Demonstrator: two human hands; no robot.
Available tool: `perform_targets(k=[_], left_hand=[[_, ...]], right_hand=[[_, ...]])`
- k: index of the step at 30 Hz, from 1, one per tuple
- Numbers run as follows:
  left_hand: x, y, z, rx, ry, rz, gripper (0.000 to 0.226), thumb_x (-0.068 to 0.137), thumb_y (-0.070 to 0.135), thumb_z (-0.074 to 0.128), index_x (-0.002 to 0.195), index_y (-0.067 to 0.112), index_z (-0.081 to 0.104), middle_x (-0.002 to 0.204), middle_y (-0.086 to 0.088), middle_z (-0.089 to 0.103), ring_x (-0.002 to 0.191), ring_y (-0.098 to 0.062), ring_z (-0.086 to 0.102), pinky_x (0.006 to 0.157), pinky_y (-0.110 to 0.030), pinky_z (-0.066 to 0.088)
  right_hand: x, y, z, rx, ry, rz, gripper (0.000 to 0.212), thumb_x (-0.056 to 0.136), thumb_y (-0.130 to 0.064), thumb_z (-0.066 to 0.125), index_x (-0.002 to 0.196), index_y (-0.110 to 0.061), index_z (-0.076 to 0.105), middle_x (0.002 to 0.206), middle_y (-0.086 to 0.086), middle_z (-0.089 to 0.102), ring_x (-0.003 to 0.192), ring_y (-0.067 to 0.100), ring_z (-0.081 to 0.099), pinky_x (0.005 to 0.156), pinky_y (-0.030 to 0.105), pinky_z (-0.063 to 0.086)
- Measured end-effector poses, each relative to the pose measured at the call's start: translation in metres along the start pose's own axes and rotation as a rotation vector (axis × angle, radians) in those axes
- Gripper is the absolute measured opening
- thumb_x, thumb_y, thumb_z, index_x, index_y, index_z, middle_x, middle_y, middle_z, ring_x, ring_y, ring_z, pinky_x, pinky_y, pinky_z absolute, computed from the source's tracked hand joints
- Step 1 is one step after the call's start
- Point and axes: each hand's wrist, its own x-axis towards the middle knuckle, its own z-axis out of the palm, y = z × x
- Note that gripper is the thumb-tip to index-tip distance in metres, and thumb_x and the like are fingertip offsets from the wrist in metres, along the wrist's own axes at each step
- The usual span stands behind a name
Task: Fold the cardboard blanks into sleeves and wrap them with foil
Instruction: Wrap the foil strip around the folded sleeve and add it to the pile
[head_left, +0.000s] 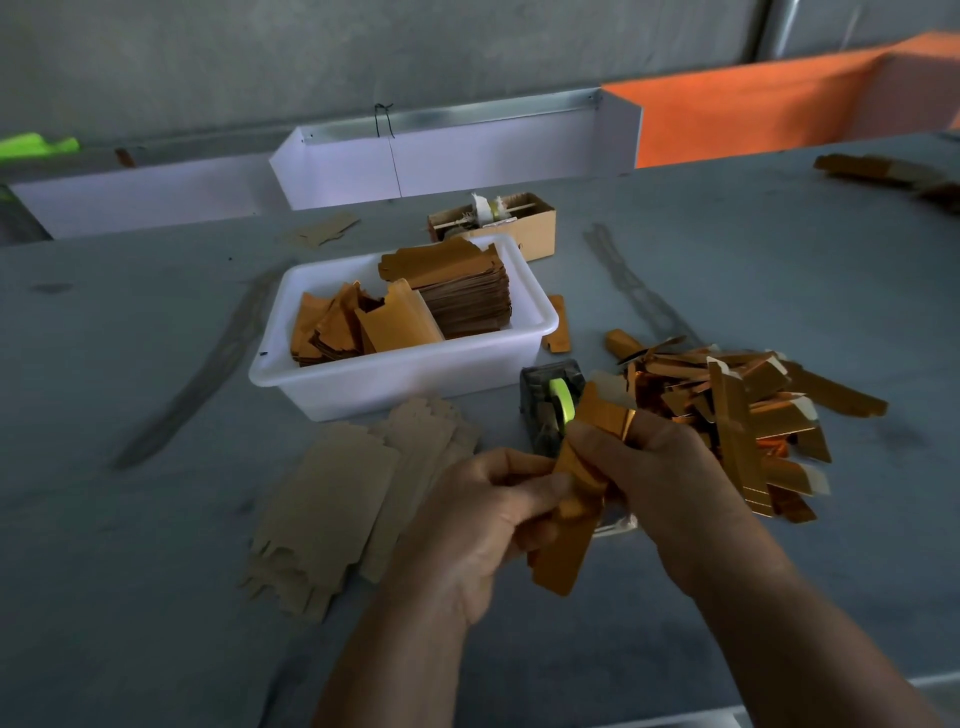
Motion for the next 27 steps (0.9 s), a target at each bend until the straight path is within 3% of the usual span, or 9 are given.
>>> perform_targets(k=[3, 5, 8, 10, 17, 22, 27], left_hand=[[0.004, 0.005, -0.005, 0.011, -0.037, 0.000, 0.006, 0.083, 0.008, 0.069, 0.077, 0.011, 0.068, 0.057, 0.001, 0.065, 0.042, -0.004, 0.052, 0.038, -0.015, 0.040], [0.006, 0.007, -0.001, 0.043, 0.024, 0.067, 0.006, 0.084, 0.008, 0.067, 0.079, 0.012, 0.067, 0.051, 0.005, 0.063, 0.036, -0.001, 0.049, 0.036, -0.013, 0.036], [0.012, 0.006, -0.001, -0.031, 0.175, 0.101, 0.008, 0.084, 0.006, 0.067, 0.079, 0.011, 0.069, 0.052, 0.004, 0.064, 0.036, -0.002, 0.050, 0.035, -0.014, 0.035], [0.015, 0.000, -0.002, -0.049, 0.243, 0.097, 0.008, 0.084, 0.008, 0.067, 0.078, 0.011, 0.071, 0.054, 0.002, 0.064, 0.037, -0.004, 0.050, 0.036, -0.016, 0.036], [0.018, -0.015, 0.002, -0.053, 0.266, 0.087, 0.013, 0.086, 0.009, 0.064, 0.074, 0.012, 0.070, 0.055, 0.004, 0.064, 0.044, -0.002, 0.052, 0.043, -0.017, 0.040], [0.020, -0.017, 0.006, -0.083, 0.252, 0.107, 0.012, 0.087, 0.011, 0.064, 0.076, 0.013, 0.069, 0.064, -0.001, 0.068, 0.055, -0.009, 0.059, 0.049, -0.022, 0.044], [0.022, -0.018, 0.012, -0.119, 0.237, 0.114, 0.011, 0.087, 0.011, 0.064, 0.076, 0.013, 0.068, 0.063, 0.001, 0.068, 0.055, -0.010, 0.059, 0.049, -0.023, 0.043]], right_hand=[[0.004, 0.000, -0.001, 0.003, -0.046, 0.026, 0.036, 0.087, -0.033, 0.057, 0.087, 0.003, 0.060, 0.079, 0.023, 0.066, 0.077, 0.035, 0.066, 0.077, 0.046, 0.056], [0.006, -0.002, -0.005, 0.024, -0.052, 0.029, 0.029, 0.088, -0.035, 0.054, 0.084, -0.008, 0.063, 0.071, 0.006, 0.070, 0.067, 0.017, 0.070, 0.065, 0.030, 0.057], [0.012, -0.003, -0.023, -0.037, 0.091, -0.043, 0.019, 0.091, -0.033, 0.053, 0.082, -0.020, 0.063, 0.063, -0.003, 0.065, 0.057, 0.011, 0.061, 0.049, 0.017, 0.044], [0.014, 0.003, -0.034, -0.151, 0.141, -0.043, 0.013, 0.090, -0.030, 0.056, 0.086, -0.022, 0.065, 0.067, 0.001, 0.062, 0.058, 0.012, 0.056, 0.048, 0.019, 0.038], [0.013, 0.022, -0.017, -0.299, -0.064, 0.041, 0.009, 0.086, -0.031, 0.061, 0.078, -0.028, 0.062, 0.074, -0.005, 0.064, 0.069, 0.007, 0.060, 0.056, 0.017, 0.040], [0.014, 0.027, -0.012, -0.322, -0.004, 0.061, 0.007, 0.086, -0.029, 0.063, 0.081, -0.025, 0.063, 0.074, -0.006, 0.062, 0.068, 0.006, 0.059, 0.055, 0.017, 0.040], [0.014, 0.028, -0.009, -0.249, -0.019, 0.100, 0.005, 0.087, -0.024, 0.062, 0.084, -0.021, 0.066, 0.084, 0.000, 0.066, 0.080, 0.015, 0.064, 0.075, 0.034, 0.054]])
